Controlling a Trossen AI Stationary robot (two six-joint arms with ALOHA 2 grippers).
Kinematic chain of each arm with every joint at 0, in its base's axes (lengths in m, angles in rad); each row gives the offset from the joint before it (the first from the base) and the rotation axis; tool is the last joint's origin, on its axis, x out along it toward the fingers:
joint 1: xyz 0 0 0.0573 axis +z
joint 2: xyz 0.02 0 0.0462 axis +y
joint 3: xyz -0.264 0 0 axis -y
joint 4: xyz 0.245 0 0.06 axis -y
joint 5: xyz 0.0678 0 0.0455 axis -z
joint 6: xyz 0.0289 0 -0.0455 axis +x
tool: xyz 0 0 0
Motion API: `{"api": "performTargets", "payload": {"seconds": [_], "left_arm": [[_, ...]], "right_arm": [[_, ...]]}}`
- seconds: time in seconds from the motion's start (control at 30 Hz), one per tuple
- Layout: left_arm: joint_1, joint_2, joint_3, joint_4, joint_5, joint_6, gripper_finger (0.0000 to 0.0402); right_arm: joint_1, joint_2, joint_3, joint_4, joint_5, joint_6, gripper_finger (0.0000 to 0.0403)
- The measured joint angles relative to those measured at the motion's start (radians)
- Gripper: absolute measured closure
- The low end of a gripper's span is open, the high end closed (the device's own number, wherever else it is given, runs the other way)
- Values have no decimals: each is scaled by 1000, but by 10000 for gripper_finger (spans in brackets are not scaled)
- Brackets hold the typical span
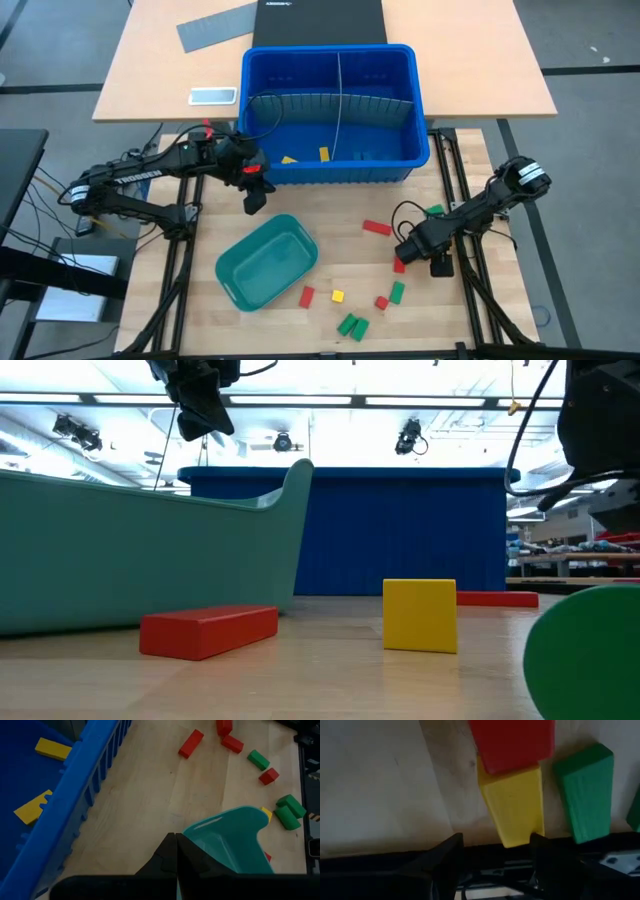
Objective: Sort Items/Unsort Items
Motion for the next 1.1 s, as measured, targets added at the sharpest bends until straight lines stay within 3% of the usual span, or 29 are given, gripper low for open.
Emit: {"api": "performTargets", "payload": {"seconds": [0.4,0.67,0.87,1.1], "left_arm": [[0,0,0,0,0,-3,401],[0,0,0,1,-1,-3,401],[0,0,0,2,-9,-3,401],[0,0,0,3,-16,-3,401]], "right_arm": [[0,-3,-19,39,43,8,187],[0,-2,11,55,17,0,210],[-3,-24,92,195,-23,-6,249],[-4,-26,143,376,-57,161,324]]}}
